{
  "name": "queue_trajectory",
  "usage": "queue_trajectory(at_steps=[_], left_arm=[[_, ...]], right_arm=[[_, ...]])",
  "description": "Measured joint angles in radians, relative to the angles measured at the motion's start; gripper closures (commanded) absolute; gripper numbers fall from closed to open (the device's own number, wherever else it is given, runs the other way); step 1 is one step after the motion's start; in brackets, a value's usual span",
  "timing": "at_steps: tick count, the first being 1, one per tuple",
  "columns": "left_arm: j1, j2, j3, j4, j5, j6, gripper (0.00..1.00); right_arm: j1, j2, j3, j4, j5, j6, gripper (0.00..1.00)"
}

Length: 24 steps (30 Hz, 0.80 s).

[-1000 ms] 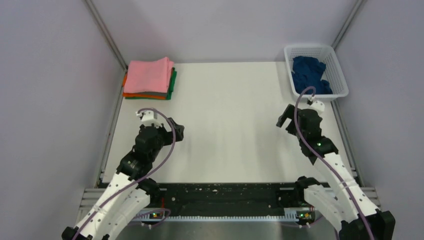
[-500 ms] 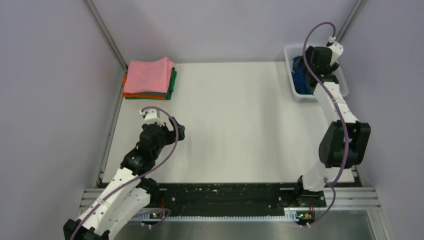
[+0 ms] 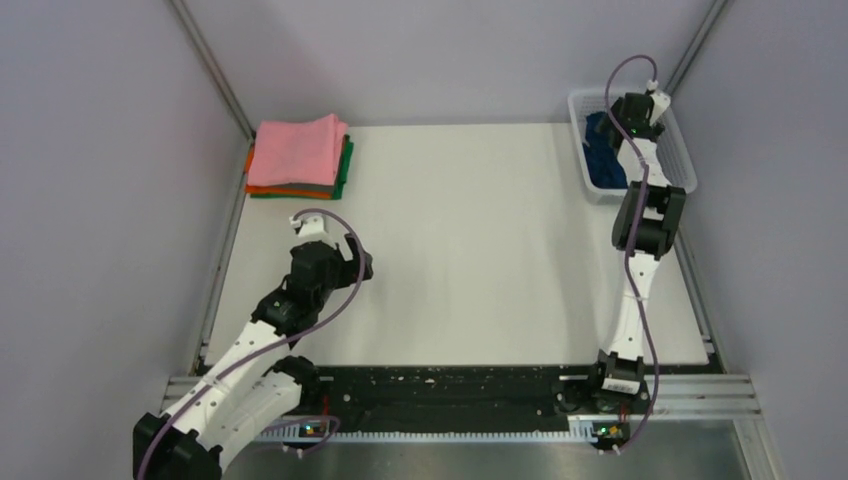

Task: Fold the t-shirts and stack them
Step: Grab crumpled tshirt from bin with the right arm

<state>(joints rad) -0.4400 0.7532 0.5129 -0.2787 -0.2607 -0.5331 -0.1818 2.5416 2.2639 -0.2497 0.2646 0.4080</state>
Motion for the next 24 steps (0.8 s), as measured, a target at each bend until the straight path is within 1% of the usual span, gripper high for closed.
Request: queue_trajectory(at_steps=[4,8,10,11,13,16,17,24], left_arm=[[0.0,0.011,0.0,0.0,-0.01,0.0,0.01],[0.001,0.01,0.0,0.002,-0.019,0.0,0.01],[0.001,0.007,0.0,0.002,-0.022,0.0,0.01],[0.001,0.005,0.0,0.002,-0.022,0.0,0.01],[0.001,-0.003,0.0,0.002,-0.022,0.0,0.01],[0.001,-0.018,0.0,0.002,-0.027,0.0,0.01],[0.001,-0.024,0.0,0.002,-0.032,0.0,0.01],[0.001,-0.058,0.0,0.0,-0.047,0.0,0.01]], right_arm=[[-0.007,0.106,0.062,0.005,-0.018,0.011,0.18],[-0.026,0.11,0.071,0.016,-0.092,0.101,0.32],[-0.039,0.109,0.051,0.046,-0.137,0.146,0.41],[-0.047,0.109,0.039,0.063,-0.163,0.168,0.47],[-0.062,0.109,0.022,0.085,-0.197,0.196,0.69],[-0.077,0.11,0.02,0.085,-0.233,0.224,0.97],[-0.079,0.111,0.019,0.079,-0.245,0.233,1.0],[-0.072,0.1,0.019,0.054,-0.306,0.23,1.0]])
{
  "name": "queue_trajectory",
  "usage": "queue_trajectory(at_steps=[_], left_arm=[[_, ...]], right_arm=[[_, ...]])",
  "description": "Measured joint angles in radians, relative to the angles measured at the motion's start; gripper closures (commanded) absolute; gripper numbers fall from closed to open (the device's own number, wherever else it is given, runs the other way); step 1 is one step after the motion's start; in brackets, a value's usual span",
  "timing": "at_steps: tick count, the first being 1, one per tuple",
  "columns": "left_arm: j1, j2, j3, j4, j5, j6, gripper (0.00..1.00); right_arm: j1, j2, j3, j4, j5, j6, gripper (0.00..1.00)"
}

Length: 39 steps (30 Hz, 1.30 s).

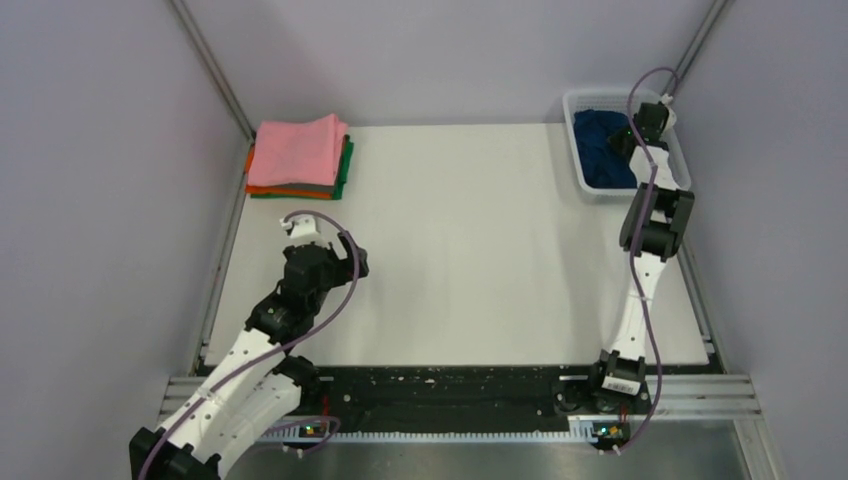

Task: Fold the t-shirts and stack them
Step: Grab crumpled tshirt from bin with the right arm, then move the tshirt to the center of the board

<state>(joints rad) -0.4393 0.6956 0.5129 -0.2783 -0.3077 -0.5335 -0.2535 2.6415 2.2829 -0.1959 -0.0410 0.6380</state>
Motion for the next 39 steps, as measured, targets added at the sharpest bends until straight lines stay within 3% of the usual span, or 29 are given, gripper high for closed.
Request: queue_trajectory(at_steps=[5,11,19,28,32,36,39], left_arm=[[0.0,-0.024,0.0,-0.014,0.0,-0.005,0.01],[0.0,-0.066,-0.001,-0.021,0.01,-0.02,0.01],[0.0,-0.114,-0.011,-0.037,0.054,-0.042,0.01],[0.0,-0.199,-0.014,-0.042,0.075,-0.056,0.01],[0.0,-0.214,-0.014,-0.051,0.075,-0.064,0.01],[0.0,-0.22,-0.014,-0.071,0.071,-0.071,0.01],[0.0,-0.222,-0.016,-0.084,0.056,-0.077,0.01]], right_arm=[[0.008,-0.115,-0.039,-0.055,-0.06,-0.026,1.0],[0.032,-0.478,-0.196,-0.043,-0.163,-0.058,1.0],[0.15,-0.849,-0.206,-0.002,-0.354,-0.076,1.0],[0.488,-0.922,-0.089,-0.013,-0.504,-0.077,1.0],[0.53,-0.925,-0.086,0.03,-0.569,-0.016,1.0],[0.532,-1.004,-0.274,0.092,-0.569,0.001,1.0],[0.531,-1.135,-0.572,0.115,-0.518,-0.029,1.0]])
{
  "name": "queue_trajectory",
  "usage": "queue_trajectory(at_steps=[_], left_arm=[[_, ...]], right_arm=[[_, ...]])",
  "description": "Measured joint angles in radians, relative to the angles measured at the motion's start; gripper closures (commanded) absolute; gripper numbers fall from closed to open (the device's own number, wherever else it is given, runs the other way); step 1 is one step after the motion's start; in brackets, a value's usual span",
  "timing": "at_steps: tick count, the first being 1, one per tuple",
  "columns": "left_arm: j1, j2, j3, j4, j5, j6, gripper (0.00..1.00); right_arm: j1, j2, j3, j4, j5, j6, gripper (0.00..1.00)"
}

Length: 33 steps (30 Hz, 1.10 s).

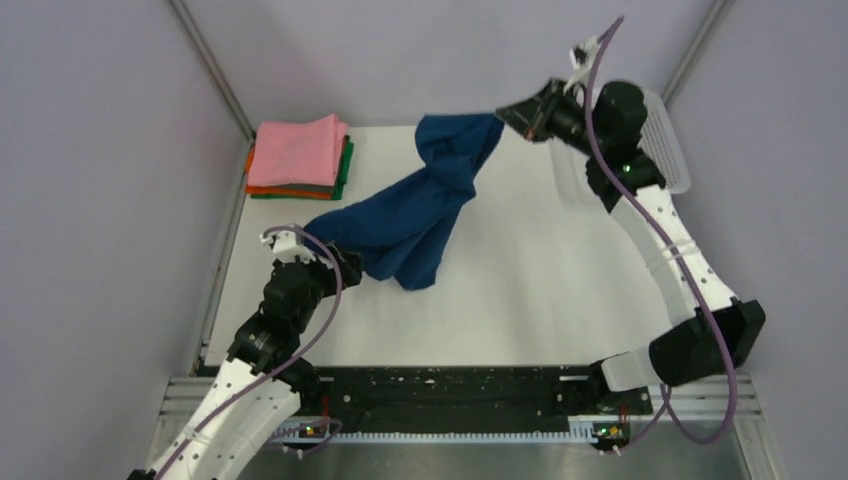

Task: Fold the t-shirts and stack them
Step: Move the tshirt to the center of the board, then flatten out the tshirt

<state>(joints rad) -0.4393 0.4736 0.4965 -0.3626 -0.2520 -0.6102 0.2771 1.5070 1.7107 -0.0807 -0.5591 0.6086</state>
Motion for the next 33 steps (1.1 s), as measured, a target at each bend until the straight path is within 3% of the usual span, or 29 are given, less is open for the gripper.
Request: queue_trajectory(at_steps=[2,3,4,6,7,9,11,18,23,27,33], left_arm=[[0.0,0.002,0.0,-0.007,-0.006,-0.006,0.01],[0.0,0.003,0.0,-0.01,-0.01,-0.01,0.01],[0.0,0.007,0.0,-0.012,-0.013,-0.013,0.01],[0.0,0.017,0.0,-0.013,-0.019,-0.019,0.01],[0.0,0.027,0.0,-0.013,-0.022,-0.022,0.01],[0.0,0.051,0.0,-0.014,-0.026,-0.031,0.01],[0.0,0.082,0.0,-0.019,-0.024,-0.046,0.01],[0.0,0.199,-0.013,-0.052,0.037,-0.103,0.01],[0.0,0.309,-0.023,-0.034,0.1,-0.127,0.01],[0.0,0.413,-0.023,-0.027,0.078,-0.15,0.01],[0.003,0.573,-0.023,0.006,0.061,-0.174,0.05]], right_arm=[[-0.005,-0.113,-0.264,0.02,0.065,-0.026,0.98],[-0.011,-0.178,-0.42,0.033,0.111,-0.035,0.92],[-0.019,-0.229,-0.541,0.034,0.151,-0.04,0.81],[-0.043,-0.315,-0.772,0.029,0.245,-0.045,0.4],[-0.061,-0.347,-0.872,0.015,0.302,-0.047,0.26],[-0.092,-0.37,-0.996,-0.039,0.407,-0.059,0.09],[-0.112,-0.371,-1.045,-0.098,0.494,-0.071,0.02],[-0.089,-0.523,-1.051,-0.148,0.584,-0.127,0.01],[0.048,-0.618,-1.079,-0.121,0.558,-0.168,0.01],[0.196,-0.549,-1.091,-0.113,0.538,-0.205,0.01],[0.371,-0.311,-1.039,-0.108,0.652,-0.219,0.04]])
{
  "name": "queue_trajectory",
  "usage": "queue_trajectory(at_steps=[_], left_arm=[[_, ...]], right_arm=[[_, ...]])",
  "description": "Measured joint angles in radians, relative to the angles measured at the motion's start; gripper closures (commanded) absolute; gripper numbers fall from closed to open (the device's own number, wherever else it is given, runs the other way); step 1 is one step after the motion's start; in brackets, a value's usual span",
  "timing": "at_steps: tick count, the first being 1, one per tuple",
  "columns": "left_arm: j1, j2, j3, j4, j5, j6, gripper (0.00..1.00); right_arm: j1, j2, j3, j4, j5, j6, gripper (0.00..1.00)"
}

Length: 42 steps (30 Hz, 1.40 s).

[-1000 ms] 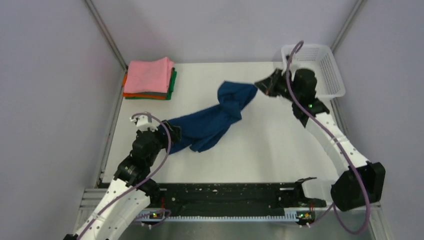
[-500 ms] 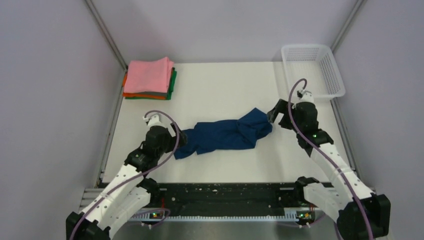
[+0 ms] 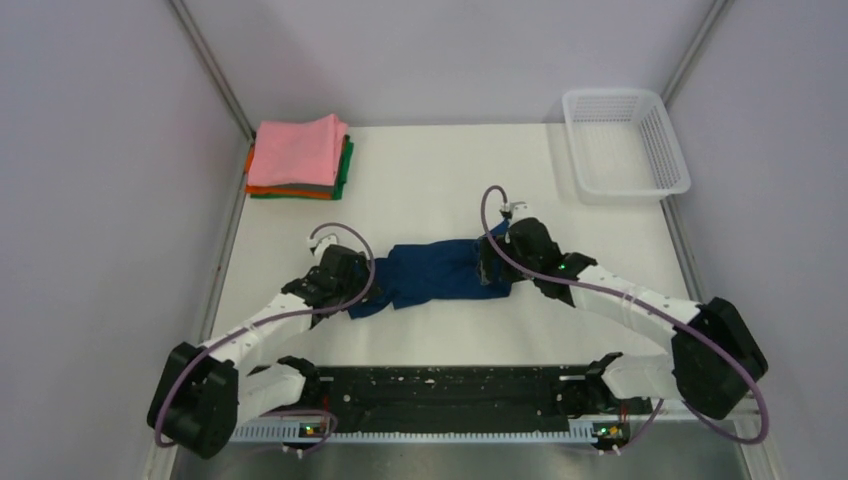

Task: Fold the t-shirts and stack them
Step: Flatten out the tshirt

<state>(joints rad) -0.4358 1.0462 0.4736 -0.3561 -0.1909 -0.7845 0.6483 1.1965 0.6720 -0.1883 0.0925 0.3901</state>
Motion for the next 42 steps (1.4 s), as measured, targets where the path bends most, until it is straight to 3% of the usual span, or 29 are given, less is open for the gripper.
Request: queue_trajectory(at_steps=[2,4,6,8,9,10,15,17,18,22,27,32,37,42], left_arm=[[0.003,0.056,0.0,0.026,-0.002,-0.003,0.09],[0.007,0.107,0.02,0.068,0.0,-0.006,0.27],[0.011,0.168,0.047,0.104,0.001,-0.007,0.54],[0.018,0.225,0.07,0.138,0.014,-0.014,0.97],[0.019,0.251,0.084,0.147,0.021,-0.017,1.0],[0.022,0.272,0.092,0.156,0.042,-0.014,1.0],[0.022,0.304,0.114,0.163,0.097,-0.002,1.0],[0.022,0.283,0.109,0.146,0.109,-0.002,1.0],[0.022,0.262,0.103,0.137,0.113,-0.002,1.0],[0.022,0.06,0.083,0.071,0.12,-0.002,1.0],[0.022,-0.312,0.092,0.03,0.125,0.002,1.0],[0.022,-0.57,0.145,0.019,0.131,0.01,1.0],[0.022,-0.559,0.299,0.019,0.1,0.047,1.0],[0.025,-0.285,0.521,0.039,0.009,0.112,1.0]], right_arm=[[0.019,0.077,0.031,0.002,0.047,0.013,0.08],[0.031,0.153,0.06,0.016,0.088,0.028,0.15],[0.039,0.217,0.071,0.055,0.121,0.042,0.24],[0.044,0.27,0.075,0.081,0.15,0.06,0.41],[0.045,0.291,0.075,0.091,0.166,0.071,0.51],[0.046,0.304,0.075,0.095,0.181,0.078,0.59],[0.046,0.291,0.074,0.097,0.241,0.129,0.76],[0.046,0.238,0.066,0.098,0.246,0.136,0.97],[0.046,0.191,0.056,0.098,0.245,0.139,1.0],[0.046,-0.02,0.022,0.09,0.233,0.146,1.0],[0.046,-0.249,0.024,0.027,0.224,0.146,1.0],[0.046,-0.394,0.08,-0.079,0.22,0.146,1.0],[0.046,-0.434,0.248,-0.144,0.242,0.129,1.0],[0.032,-0.335,0.438,-0.137,0.321,0.057,1.0]])
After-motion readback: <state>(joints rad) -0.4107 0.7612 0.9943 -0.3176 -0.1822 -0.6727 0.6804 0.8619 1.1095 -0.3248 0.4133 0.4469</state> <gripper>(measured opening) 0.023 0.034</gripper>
